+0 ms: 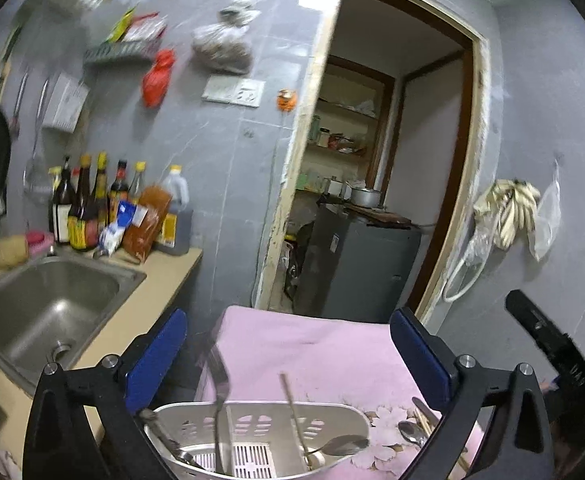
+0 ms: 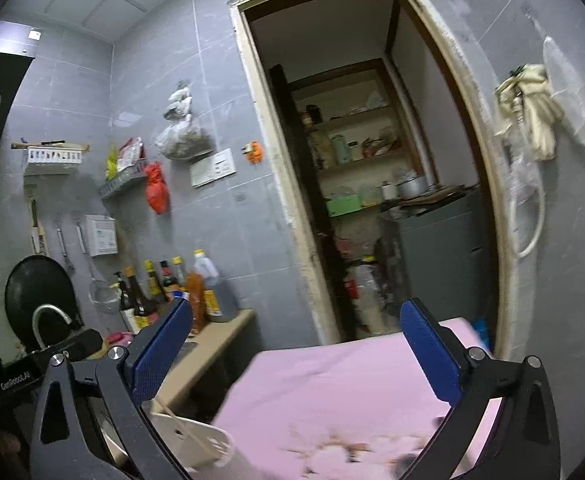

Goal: Organize utensils
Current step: 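Withdraw both tools from the caddy back over the utensils, then grasp the silver spoon with the left tool while the right tool grasps the black-handled knife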

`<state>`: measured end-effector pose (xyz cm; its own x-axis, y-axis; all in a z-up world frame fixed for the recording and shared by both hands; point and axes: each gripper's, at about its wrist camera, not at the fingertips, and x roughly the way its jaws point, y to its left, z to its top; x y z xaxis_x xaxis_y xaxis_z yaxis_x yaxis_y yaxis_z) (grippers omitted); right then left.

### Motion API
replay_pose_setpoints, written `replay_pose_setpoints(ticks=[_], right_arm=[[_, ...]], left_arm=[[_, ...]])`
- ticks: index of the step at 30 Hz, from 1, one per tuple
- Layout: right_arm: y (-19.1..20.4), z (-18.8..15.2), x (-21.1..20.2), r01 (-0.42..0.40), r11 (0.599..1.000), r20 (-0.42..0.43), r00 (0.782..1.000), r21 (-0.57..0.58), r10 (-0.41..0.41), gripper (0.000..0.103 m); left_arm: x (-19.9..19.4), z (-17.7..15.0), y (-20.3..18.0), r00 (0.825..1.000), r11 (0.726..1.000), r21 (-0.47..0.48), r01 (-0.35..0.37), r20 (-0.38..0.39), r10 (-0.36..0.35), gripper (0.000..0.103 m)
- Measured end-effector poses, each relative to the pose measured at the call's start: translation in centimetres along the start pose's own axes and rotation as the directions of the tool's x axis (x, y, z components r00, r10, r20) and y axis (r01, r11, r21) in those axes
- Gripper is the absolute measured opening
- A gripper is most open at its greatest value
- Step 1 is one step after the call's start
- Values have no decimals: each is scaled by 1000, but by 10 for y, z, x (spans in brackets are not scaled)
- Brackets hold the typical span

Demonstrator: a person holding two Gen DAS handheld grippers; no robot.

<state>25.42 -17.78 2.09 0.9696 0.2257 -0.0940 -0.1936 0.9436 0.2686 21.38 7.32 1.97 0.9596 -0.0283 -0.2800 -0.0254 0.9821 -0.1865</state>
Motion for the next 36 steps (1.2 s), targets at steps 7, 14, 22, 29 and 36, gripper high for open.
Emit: replay_pose_setpoints(ticks=[7, 14, 22, 29, 36], right_arm=[[-45, 18, -35, 70, 994, -20, 997, -88, -72, 102], [-98, 19, -53, 98, 989, -60, 993, -115, -106, 102], [-155, 1, -47, 89, 992, -114, 988, -95, -99, 102], [-202, -35, -19, 47, 998, -236, 970, -48, -57, 102], [-227, -84, 27, -8, 1000, -394, 919, 14, 13, 102]], left_arm=[[-5, -10, -58, 1000, 997, 74, 22, 8, -23, 102], [1, -34, -109, 999, 993, 105, 45, -16, -44, 102], [17, -70, -153, 998, 992, 119, 40, -57, -33, 102], [47, -111, -172, 986, 992, 122, 18, -167, 3, 102], [80, -141, -169, 951, 996, 91, 26, -309, 4, 102]])
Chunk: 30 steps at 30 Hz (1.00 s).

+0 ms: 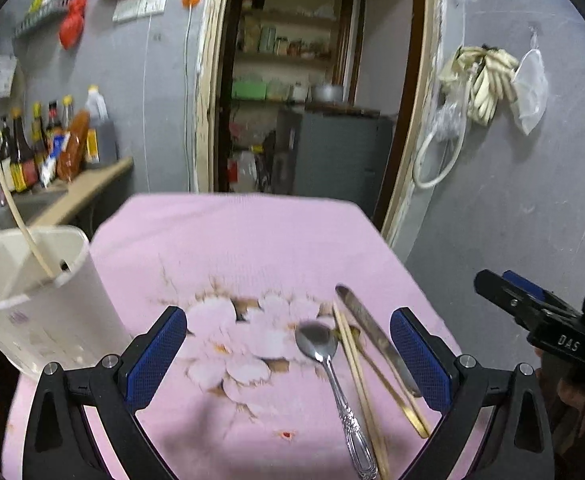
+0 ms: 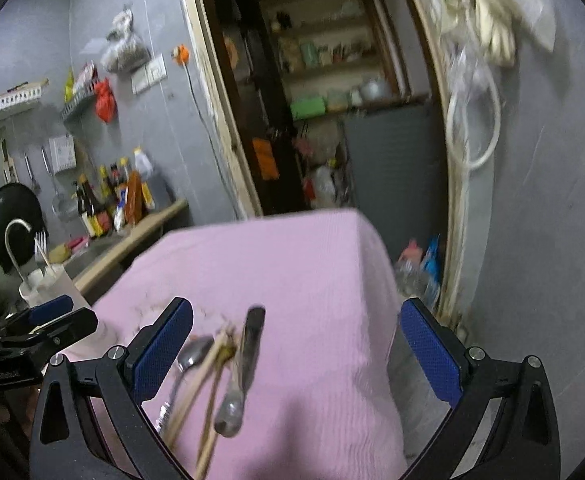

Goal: Organize utensils
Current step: 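Grasp the silver spoon with the left tool while the right tool grasps the black-handled knife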

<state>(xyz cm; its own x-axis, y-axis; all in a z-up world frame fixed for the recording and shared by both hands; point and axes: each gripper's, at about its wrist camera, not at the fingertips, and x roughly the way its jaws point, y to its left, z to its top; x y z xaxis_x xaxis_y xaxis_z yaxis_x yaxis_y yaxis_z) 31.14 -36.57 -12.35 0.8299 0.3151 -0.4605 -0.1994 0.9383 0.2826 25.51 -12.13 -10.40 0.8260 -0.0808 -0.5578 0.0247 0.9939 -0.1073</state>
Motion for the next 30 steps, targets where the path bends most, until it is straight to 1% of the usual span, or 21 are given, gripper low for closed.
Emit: replay_pose_setpoints(ticks=[3, 4, 5, 6, 8, 9, 11, 12, 13, 14, 15, 17, 19, 21, 25, 27, 30], right_arm=[[-5, -11, 20, -33, 999, -43, 998, 19, 34, 101], [-5, -14, 27, -44, 999, -61, 997, 23, 46, 101], [-6, -17, 34, -58, 998, -76, 995, 29, 60, 100], [-6, -20, 38, -68, 997, -88, 994, 33, 70, 98], [-5, -26, 51, -84, 996, -126, 988, 35, 88, 87], [-5, -28, 56, -91, 995, -145, 985, 36, 95, 84], [-4, -32, 65, -105, 994, -173, 979, 39, 110, 77], [-2, -32, 69, -111, 993, -185, 976, 39, 116, 75], [0, -34, 75, -120, 992, -203, 971, 39, 125, 70], [1, -35, 76, -124, 992, -213, 969, 37, 129, 64], [3, -36, 80, -128, 991, -228, 965, 33, 132, 62], [9, -40, 88, -134, 991, -266, 954, 21, 134, 56], [14, -42, 96, -135, 991, -300, 945, 5, 130, 54], [18, -43, 100, -136, 991, -322, 938, -7, 127, 50], [29, -47, 106, -149, 988, -353, 927, -36, 127, 49], [33, -48, 106, -155, 987, -361, 924, -51, 127, 49], [36, -48, 106, -167, 983, -376, 918, -81, 125, 49]], left_arm=[[12, -7, 3, 999, 1000, -25, 15, -33, -16, 99], [17, -9, 3, 999, 999, -32, 19, -50, -21, 95], [23, -11, 5, 996, 999, -42, 26, -79, -29, 88], [28, -14, 5, 995, 998, -49, 31, -97, -35, 85], [38, -18, 6, 989, 997, -66, 51, -137, -60, 72], [43, -20, 7, 985, 995, -77, 66, -157, -78, 68], [51, -23, 7, 975, 991, -99, 93, -191, -110, 58], [55, -25, 7, 970, 988, -113, 105, -208, -127, 55], [58, -26, 7, 965, 986, -123, 114, -221, -139, 52], [61, -28, 6, 960, 984, -133, 122, -237, -151, 51], [63, -30, 6, 957, 983, -135, 126, -246, -156, 50], [67, -32, 4, 949, 982, -136, 132, -268, -165, 44], [70, -35, 2, 944, 982, -133, 133, -284, -167, 42], [69, -36, 0, 943, 983, -124, 135, -289, -166, 42], [71, -36, -1, 940, 983, -118, 141, -295, -171, 42], [72, -36, -1, 940, 983, -125, 137, -295, -169, 39], [70, -35, 2, 940, 981, -140, 136, -294, -173, 38]])
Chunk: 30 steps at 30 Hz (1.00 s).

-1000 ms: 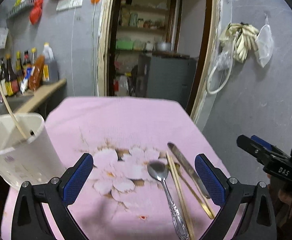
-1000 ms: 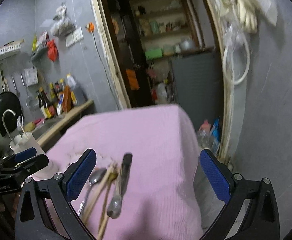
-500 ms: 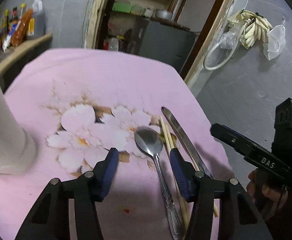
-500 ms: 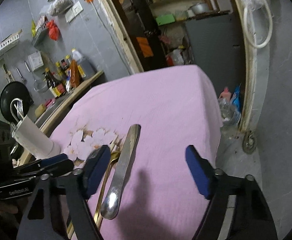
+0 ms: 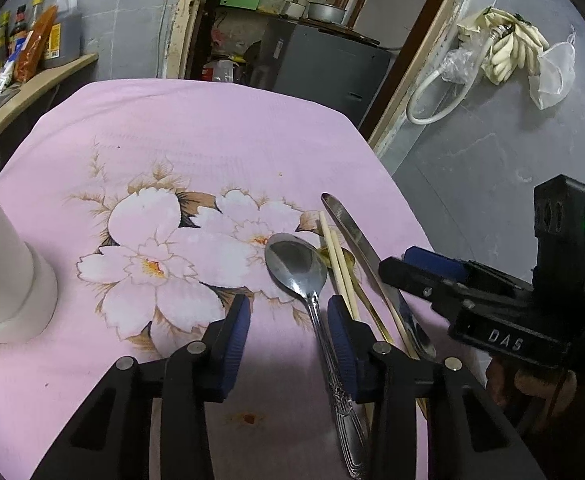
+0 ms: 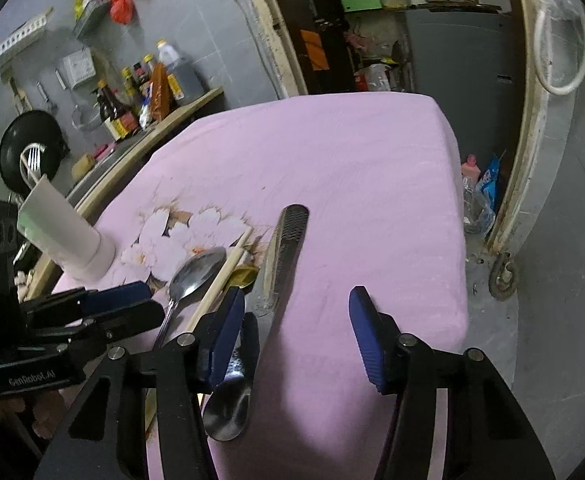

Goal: Organize utensils
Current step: 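Grasp the silver spoon with the left tool while the right tool grasps the black-handled knife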

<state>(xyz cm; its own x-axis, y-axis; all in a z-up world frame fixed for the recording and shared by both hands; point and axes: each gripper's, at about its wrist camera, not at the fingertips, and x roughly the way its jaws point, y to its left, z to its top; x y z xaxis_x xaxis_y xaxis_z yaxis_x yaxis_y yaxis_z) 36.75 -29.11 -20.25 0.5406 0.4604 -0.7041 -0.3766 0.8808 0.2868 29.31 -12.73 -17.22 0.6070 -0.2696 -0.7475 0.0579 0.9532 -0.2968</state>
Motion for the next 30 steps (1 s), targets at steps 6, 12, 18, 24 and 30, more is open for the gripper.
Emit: replay_pose_setpoints(ticks=[6, 12, 18, 24, 30], right_arm=[[8, -1, 3, 73, 994, -36, 996, -78, -76, 43], [3, -1, -7, 109, 992, -33, 993, -59, -111, 39], [-7, -1, -6, 89, 996, -31, 995, -21, -90, 32], [-6, 7, 3, 88, 995, -49, 995, -38, -90, 30], [3, 21, 15, 108, 991, -73, 991, -75, -113, 31]], left_arm=[[0, 1, 1, 1000, 1000, -5, 4, -1, -4, 38], [2, 1, 0, 999, 999, 4, 41, -17, -41, 38], [9, 3, 2, 996, 996, -8, 84, -39, -84, 27], [19, 9, 8, 991, 993, -50, 111, -70, -114, 14], [31, 13, 2, 988, 993, -39, 112, -102, -116, 14]])
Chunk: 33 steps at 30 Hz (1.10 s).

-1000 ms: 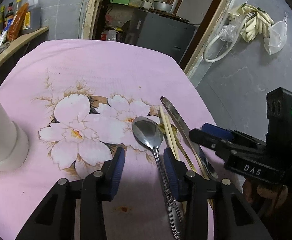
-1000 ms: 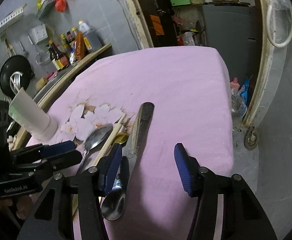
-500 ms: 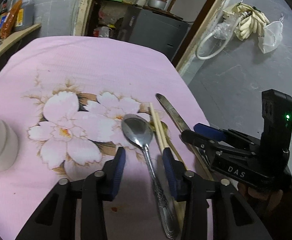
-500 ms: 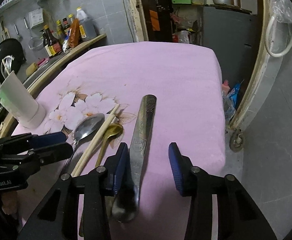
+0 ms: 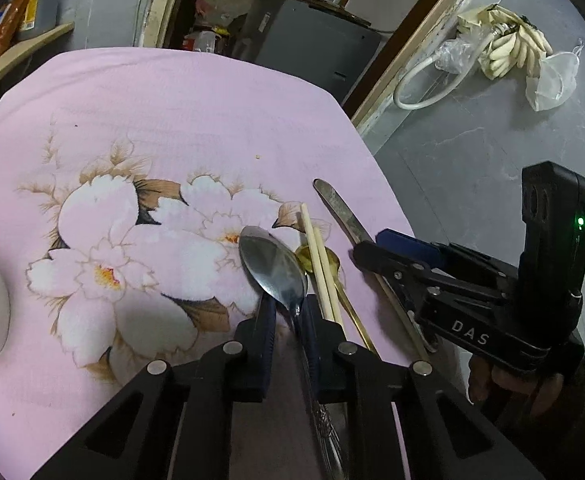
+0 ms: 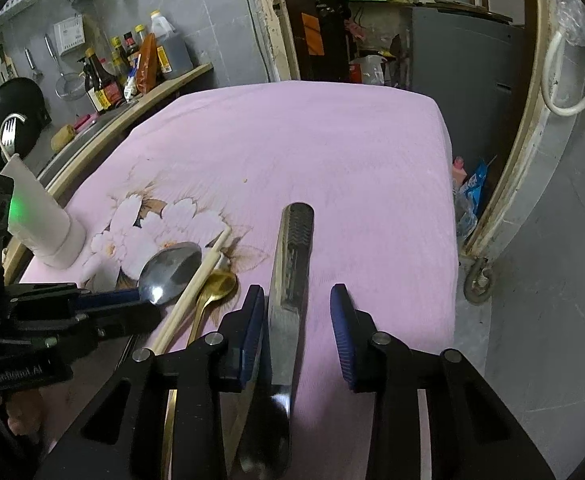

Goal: Organize utensils
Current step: 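Grasp the silver spoon with the left tool while the right tool grasps the black-handled knife, then lift the spoon with the left tool while the right tool lifts the knife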

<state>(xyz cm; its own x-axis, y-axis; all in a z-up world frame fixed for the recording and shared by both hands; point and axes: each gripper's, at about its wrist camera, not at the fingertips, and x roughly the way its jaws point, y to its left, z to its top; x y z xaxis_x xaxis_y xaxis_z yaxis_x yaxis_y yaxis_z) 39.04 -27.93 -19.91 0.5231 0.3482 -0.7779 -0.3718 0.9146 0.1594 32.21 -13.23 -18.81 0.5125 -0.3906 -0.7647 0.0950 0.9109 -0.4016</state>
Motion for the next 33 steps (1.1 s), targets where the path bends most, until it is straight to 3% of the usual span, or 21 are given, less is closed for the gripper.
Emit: replay_pose_setpoints(ticks=[4, 7, 8, 14, 20, 27, 33], right_arm=[[10, 5, 3, 40, 998, -20, 999, -43, -41, 31], [13, 7, 1, 58, 998, -28, 998, -37, -59, 24], [12, 7, 0, 43, 999, -29, 999, -20, -44, 17], [-10, 4, -2, -70, 986, -17, 997, 155, 73, 16], [-29, -18, -6, -234, 904, 25, 970, 359, 242, 16], [-28, -38, -14, -221, 895, 41, 974, 388, 222, 16], [-22, -28, -13, -169, 925, 11, 984, 342, 176, 16]], left_arm=[[1, 0, 1, 1000, 1000, -6, 4, -3, -4, 10], [0, 0, 4, 1000, 999, -34, 6, 2, -6, 6], [-2, -1, 6, 1000, 998, -52, 18, 10, -17, 4], [-16, -6, 4, 998, 999, -49, 9, 61, -6, 3], [-28, -7, 8, 997, 998, -62, 14, 72, -9, 3], [-25, -13, 10, 999, 997, -77, 13, 53, -9, 3], [-22, -15, 8, 999, 997, -78, 17, 46, -14, 3]])
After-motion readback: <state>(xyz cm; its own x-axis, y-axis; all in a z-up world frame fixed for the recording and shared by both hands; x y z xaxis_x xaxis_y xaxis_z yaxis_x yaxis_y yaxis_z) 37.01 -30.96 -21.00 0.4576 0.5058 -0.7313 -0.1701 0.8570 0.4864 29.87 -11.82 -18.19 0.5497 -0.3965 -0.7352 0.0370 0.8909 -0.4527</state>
